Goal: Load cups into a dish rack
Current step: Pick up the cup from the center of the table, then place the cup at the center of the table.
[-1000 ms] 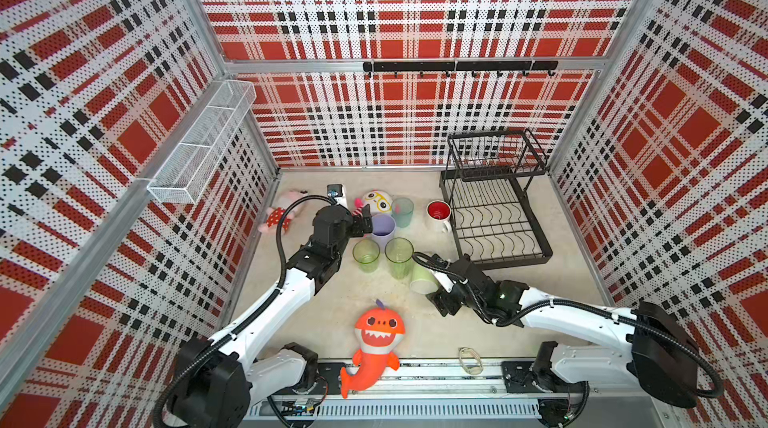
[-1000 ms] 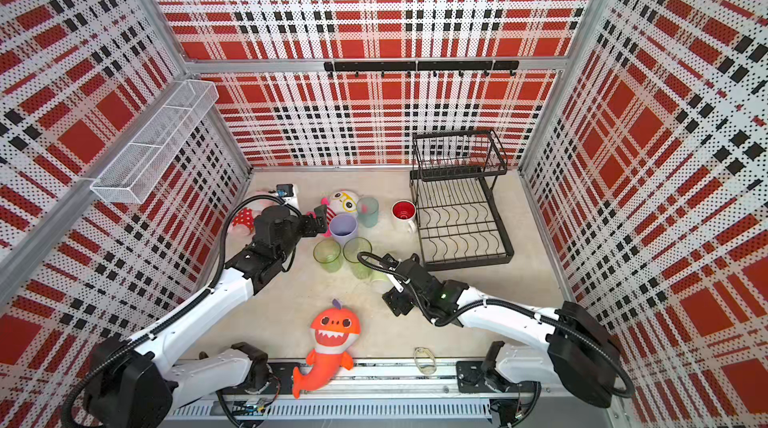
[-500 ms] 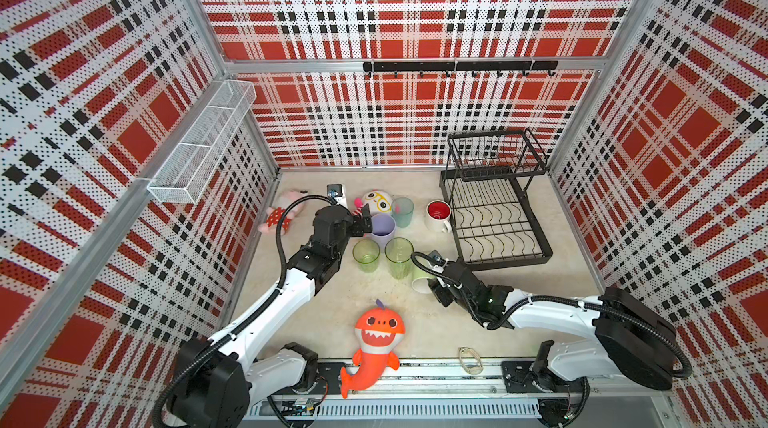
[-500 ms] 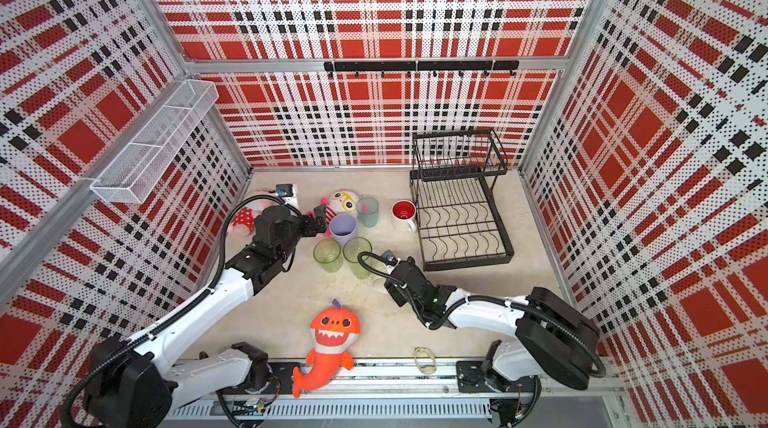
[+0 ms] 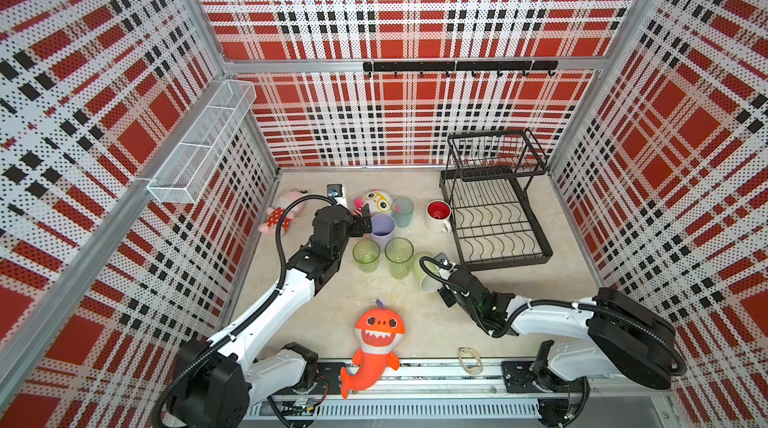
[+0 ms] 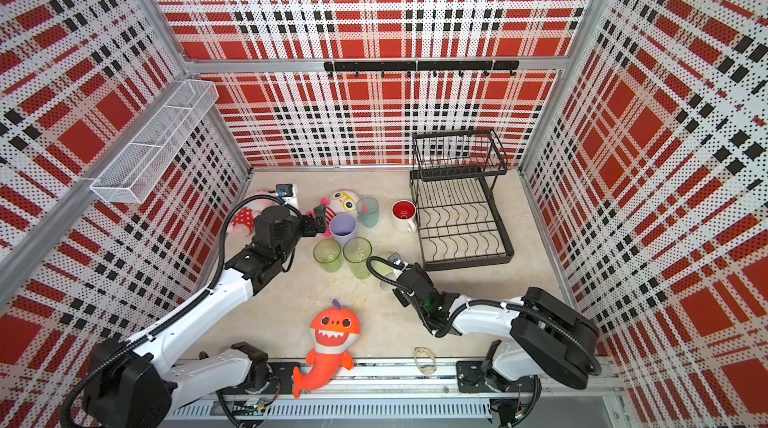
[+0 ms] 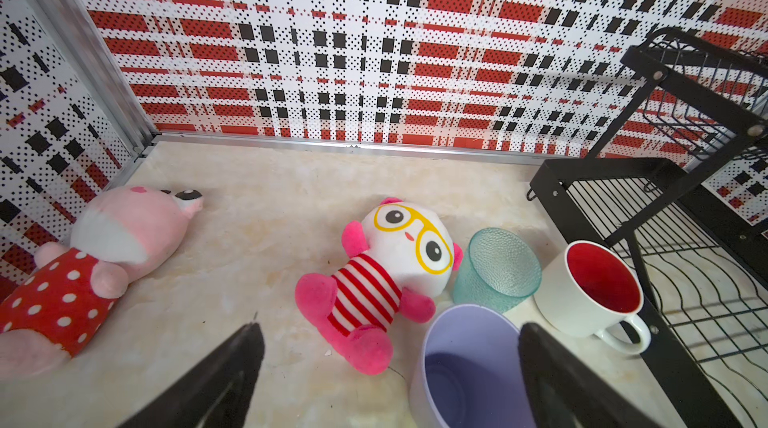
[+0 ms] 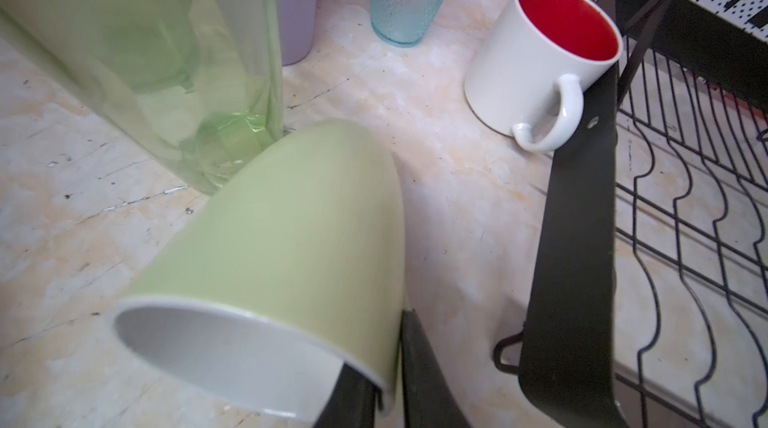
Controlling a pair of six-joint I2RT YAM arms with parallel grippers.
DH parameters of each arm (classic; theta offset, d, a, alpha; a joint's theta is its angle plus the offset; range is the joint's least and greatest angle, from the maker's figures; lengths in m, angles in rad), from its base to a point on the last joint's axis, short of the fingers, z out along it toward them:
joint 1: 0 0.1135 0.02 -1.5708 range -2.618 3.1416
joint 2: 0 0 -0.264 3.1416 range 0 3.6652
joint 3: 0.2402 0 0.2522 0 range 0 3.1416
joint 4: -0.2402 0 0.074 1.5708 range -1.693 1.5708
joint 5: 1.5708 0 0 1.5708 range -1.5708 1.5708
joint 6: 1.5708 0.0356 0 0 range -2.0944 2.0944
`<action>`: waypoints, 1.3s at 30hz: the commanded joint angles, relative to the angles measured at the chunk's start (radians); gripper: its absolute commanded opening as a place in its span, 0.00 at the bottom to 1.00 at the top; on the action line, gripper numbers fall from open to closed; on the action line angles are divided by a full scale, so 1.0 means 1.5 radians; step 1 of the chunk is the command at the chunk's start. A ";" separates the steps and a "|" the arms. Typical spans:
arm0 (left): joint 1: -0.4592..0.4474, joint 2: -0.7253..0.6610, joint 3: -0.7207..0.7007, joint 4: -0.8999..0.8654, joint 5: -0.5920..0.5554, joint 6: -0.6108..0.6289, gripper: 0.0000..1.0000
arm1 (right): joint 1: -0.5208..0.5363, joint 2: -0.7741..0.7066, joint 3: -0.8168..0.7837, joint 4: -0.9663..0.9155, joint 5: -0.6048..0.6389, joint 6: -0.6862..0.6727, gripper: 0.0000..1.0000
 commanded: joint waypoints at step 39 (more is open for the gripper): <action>-0.114 -0.017 0.034 0.057 0.077 0.147 0.98 | -0.168 0.098 0.471 -0.856 -0.346 0.123 0.11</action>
